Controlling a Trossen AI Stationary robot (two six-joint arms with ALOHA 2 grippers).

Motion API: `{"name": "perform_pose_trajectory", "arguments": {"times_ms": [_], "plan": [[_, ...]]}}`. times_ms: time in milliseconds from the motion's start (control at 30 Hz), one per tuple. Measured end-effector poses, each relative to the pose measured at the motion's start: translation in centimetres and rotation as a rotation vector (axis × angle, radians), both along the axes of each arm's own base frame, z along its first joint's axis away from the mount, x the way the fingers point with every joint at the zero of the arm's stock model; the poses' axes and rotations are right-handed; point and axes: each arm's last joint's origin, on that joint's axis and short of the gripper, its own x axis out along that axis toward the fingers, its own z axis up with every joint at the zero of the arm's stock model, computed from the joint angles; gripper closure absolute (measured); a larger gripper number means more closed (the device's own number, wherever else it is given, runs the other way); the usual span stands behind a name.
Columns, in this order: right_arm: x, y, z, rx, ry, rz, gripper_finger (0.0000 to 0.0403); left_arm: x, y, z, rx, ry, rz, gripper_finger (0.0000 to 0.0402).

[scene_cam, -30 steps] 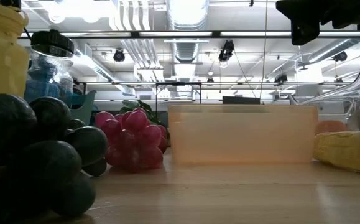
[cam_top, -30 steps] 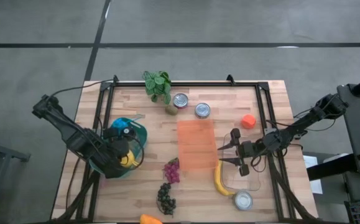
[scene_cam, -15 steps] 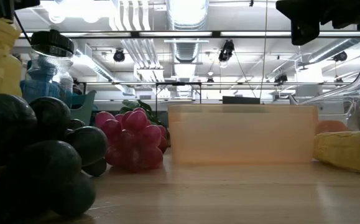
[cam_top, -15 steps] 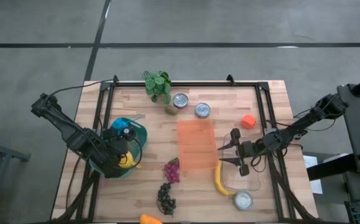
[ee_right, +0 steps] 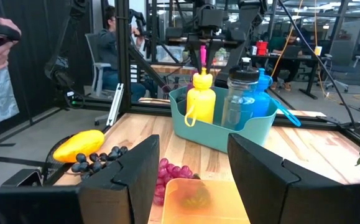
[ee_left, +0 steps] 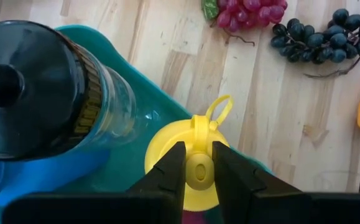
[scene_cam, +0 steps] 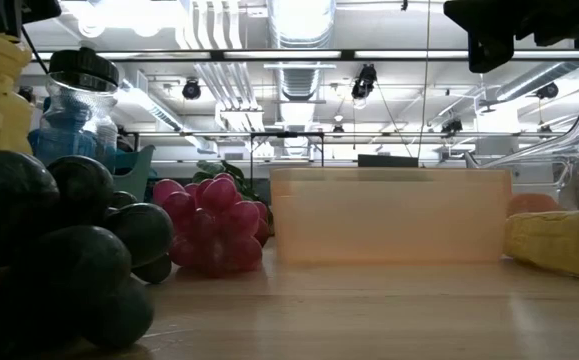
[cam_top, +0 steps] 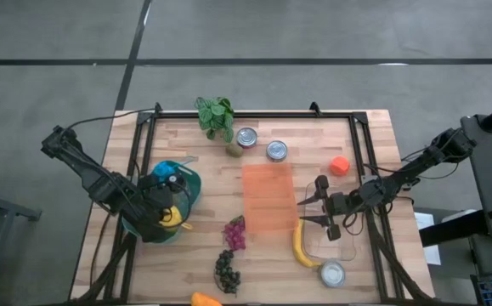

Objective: Pick & Place Food Item
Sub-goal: Put the yellow water bottle into the green bin, then adjust the green bin

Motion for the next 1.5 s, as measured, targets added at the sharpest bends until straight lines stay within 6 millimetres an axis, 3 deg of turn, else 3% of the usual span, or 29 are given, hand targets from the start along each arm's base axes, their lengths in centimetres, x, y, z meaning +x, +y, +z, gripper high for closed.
{"name": "perform_pose_trajectory", "arguments": {"times_ms": [533, 1033, 1200, 1500], "plan": [[0.0, 0.0, 0.0, 0.0, 0.0, 0.0, 0.0214, -0.4, 0.1, -0.2, -0.048, 0.021, -0.014, 0.0246], [0.0, 0.0, 0.0, 0.0, 0.0, 0.0, 0.0214, -0.9, 0.4, 1.3, -0.081, -0.007, -0.02, 0.0242], [0.0, 0.0, 0.0, 0.0, 0.0, 0.0, 0.0214, -1.0, 0.5, 2.8, -0.103, -0.038, -0.023, 0.0242], [0.0, 0.0, 0.0, 0.0, 0.0, 0.0, 0.0214, -1.4, 1.2, 7.4, -0.1, -0.219, 0.017, 0.0242]]}}
